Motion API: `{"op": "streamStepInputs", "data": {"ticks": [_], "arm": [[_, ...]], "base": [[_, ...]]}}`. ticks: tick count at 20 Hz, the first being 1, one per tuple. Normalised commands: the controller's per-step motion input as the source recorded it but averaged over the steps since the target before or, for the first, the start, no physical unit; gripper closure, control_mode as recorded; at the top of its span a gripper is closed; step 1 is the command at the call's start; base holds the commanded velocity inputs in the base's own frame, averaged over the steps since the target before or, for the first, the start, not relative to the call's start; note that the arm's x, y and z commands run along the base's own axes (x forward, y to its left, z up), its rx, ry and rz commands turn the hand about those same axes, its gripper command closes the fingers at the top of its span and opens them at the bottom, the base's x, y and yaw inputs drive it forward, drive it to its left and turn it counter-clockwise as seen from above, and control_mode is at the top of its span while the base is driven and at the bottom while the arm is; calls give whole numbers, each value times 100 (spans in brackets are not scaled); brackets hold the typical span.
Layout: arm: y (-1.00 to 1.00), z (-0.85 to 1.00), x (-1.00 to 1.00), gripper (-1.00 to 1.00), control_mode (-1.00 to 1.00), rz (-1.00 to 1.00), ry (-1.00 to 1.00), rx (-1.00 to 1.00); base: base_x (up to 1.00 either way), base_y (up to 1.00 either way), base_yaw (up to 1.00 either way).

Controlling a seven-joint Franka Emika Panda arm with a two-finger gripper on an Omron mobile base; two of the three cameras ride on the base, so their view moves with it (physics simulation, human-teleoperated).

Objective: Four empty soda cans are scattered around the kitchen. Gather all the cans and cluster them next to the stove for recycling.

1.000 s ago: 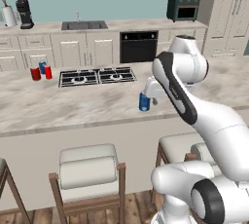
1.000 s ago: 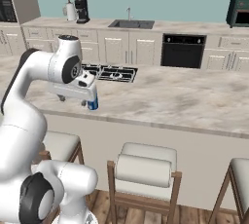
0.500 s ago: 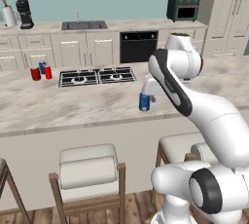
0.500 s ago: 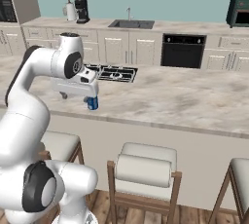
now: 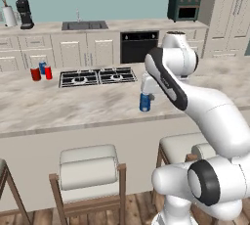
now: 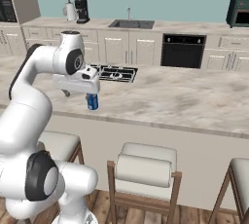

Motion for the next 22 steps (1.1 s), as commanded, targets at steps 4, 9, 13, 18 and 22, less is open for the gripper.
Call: {"op": "streamStepInputs", "data": {"ticks": [4,9,13,18,22], "arm": [[0,-1,25,-100,-100,0,2,-7],[0,-5,22,-100,-100,2,0,-10],[4,-13,17,-100,-100,4,-6,-6],[2,-12,12,-100,-100,3,-7,0],[0,-11,15,-100,-100,3,-5,1]], "base": [[0,0,0],[0,0,0],[0,0,0],[0,0,0],[0,0,0]]}}
